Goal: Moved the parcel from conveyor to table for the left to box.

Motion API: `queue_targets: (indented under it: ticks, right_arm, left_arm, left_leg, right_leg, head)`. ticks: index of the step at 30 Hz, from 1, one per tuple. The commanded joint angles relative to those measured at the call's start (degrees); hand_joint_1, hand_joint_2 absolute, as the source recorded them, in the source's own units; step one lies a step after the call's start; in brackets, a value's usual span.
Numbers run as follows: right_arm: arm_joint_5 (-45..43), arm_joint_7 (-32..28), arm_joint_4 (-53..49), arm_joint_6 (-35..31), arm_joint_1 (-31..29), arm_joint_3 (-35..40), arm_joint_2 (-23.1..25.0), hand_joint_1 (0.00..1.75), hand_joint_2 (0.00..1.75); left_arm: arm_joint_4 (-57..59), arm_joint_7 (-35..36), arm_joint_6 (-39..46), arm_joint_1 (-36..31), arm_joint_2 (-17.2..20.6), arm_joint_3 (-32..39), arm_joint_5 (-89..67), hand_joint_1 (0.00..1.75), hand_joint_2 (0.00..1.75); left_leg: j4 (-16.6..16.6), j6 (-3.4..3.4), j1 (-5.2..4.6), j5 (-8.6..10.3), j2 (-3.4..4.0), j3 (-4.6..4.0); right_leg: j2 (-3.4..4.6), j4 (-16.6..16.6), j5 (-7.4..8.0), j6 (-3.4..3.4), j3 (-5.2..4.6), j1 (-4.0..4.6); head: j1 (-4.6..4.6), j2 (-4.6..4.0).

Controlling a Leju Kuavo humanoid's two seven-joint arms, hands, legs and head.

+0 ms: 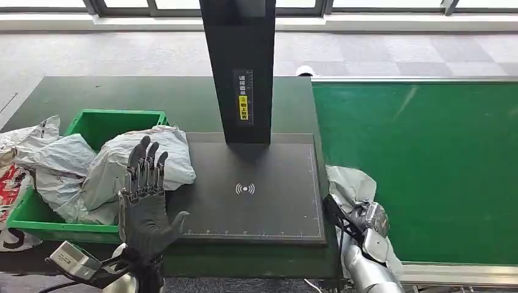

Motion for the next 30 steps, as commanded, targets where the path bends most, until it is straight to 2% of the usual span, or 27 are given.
queue_targets:
  ticks: [1, 7, 9, 12, 13, 14, 17, 18, 22, 23, 25, 30]
  right_arm:
    - [0.02, 0.13, 4.34, 0.82, 0.22, 1.52, -0.98, 1.75, 1.75]
    - [-0.16, 0.26, 4.28, 0.48, 0.13, 1.64, -0.99, 1.75, 1.75]
    - [-0.91, -0.50, 3.79, -1.48, 0.14, 1.73, -0.86, 1.75, 1.75]
    - [-5.57, -7.26, -0.15, -11.97, 0.49, 1.25, 0.29, 1.75, 1.75]
    - [-10.91, -13.53, -4.32, -17.07, 1.01, 0.30, 1.62, 1.75, 1.75]
    - [-11.32, -17.44, -13.76, -18.38, 4.01, 0.35, 2.98, 1.75, 1.75]
    - [-17.83, -31.87, -33.28, -18.38, 8.67, -6.51, 9.38, 1.75, 1.75]
    - [-20.54, -34.70, -36.35, -18.38, 9.61, -6.79, 9.68, 1.75, 1.75]
    - [-29.26, -38.77, -48.91, -18.38, 13.41, -4.26, 9.68, 1.75, 1.75]
    - [-38.74, -48.84, -55.91, -18.38, 14.48, -5.18, 9.68, 1.75, 1.75]
    - [-38.74, -48.84, -55.91, -18.38, 14.48, -5.18, 9.68, 1.75, 1.75]
    - [-38.74, -48.84, -55.91, -18.38, 14.48, -5.18, 9.68, 1.75, 1.75]
  left_arm:
    - [1.80, 0.22, 0.19, -0.96, 2.06, 0.69, 0.15, 0.00, 1.75]
    - [2.01, 0.22, 0.19, -1.08, 2.02, 0.83, 0.23, 0.00, 1.75]
    - [1.95, 0.22, 0.15, -1.15, 1.91, 1.04, 0.24, 0.00, 1.75]
    - [0.97, 0.22, 0.12, -0.14, 1.59, 1.40, -0.14, 0.00, 1.75]
    - [0.66, 0.22, 0.01, 0.16, 1.55, 1.42, -0.26, 0.00, 1.75]
    - [0.35, 0.22, -0.02, 0.33, 1.42, 1.43, -0.22, 0.00, 1.75]
    - [0.78, 0.22, 0.12, 0.29, 1.27, 0.89, -0.52, 0.00, 1.75]
    - [0.90, 0.22, 0.20, 0.12, 1.28, 0.74, -0.43, 0.00, 1.75]
    - [2.07, 0.22, 0.14, -1.00, 1.31, 0.43, -0.40, 0.00, 1.75]
    - [2.33, 0.22, -0.46, -1.80, 1.27, 0.55, -0.39, 0.00, 1.75]
    - [2.33, 0.22, -0.46, -1.80, 1.27, 0.55, -0.39, 0.00, 1.75]
    - [2.33, 0.22, -0.46, -1.80, 1.27, 0.55, -0.39, 0.00, 1.75]
  left_leg:
    - [-0.18, 0.02, -0.01, 0.09, -0.08, 0.04]
    - [-0.17, 0.03, -0.01, 0.09, -0.07, 0.03]
    - [-0.17, 0.02, -0.01, 0.08, -0.06, 0.06]
    - [-0.10, 0.01, -0.03, 0.04, 0.00, 0.04]
    - [-0.11, 0.01, -0.02, 0.05, 0.00, 0.01]
    - [-0.15, 0.02, -0.03, 0.07, 0.01, 0.00]
    - [-0.03, 0.00, -0.07, 0.03, -0.01, -0.20]
    - [-0.06, 0.00, -0.09, 0.03, 0.02, -0.22]
    - [-0.04, 0.01, -0.11, 0.06, -0.22, -0.36]
    - [-0.02, 0.02, -0.08, 0.05, -0.29, -0.36]
    - [-0.02, 0.05, -0.13, 0.07, -0.50, -0.41]
    - [-0.10, 0.06, -0.05, 0.04, -0.17, -0.25]
  right_leg:
    - [-0.12, -0.17, 0.06, -0.04, 0.06, 0.01]
    - [-0.11, -0.16, 0.06, -0.03, 0.05, 0.00]
    - [-0.10, -0.16, 0.05, -0.04, 0.08, 0.00]
    - [-0.03, -0.07, 0.02, -0.03, 0.02, -0.02]
    - [-0.03, -0.09, 0.04, -0.04, 0.00, -0.01]
    - [-0.02, -0.12, 0.06, -0.05, -0.01, -0.02]
    - [-0.01, 0.06, 0.01, -0.04, -0.22, -0.08]
    - [0.00, 0.06, 0.01, -0.07, -0.28, -0.09]
    - [-0.23, 0.06, -0.03, -0.03, -0.38, -0.10]
    - [-0.28, 0.06, -0.05, -0.03, -0.33, -0.08]
    - [-0.49, 0.07, -0.10, -0.03, -0.33, -0.12]
    - [-0.22, -0.06, -0.01, -0.04, -0.24, -0.14]
  head:
    - [0.00, 0.00]
    - [0.00, 0.00]
    - [0.00, 0.00]
    - [0.00, 0.00]
    - [0.00, 0.00]
    - [0.00, 0.00]
    - [0.00, 0.00]
    - [0.00, 0.00]
    - [0.00, 0.00]
    - [0.00, 0.00]
    - [0.00, 0.00]
    - [0.00, 0.00]
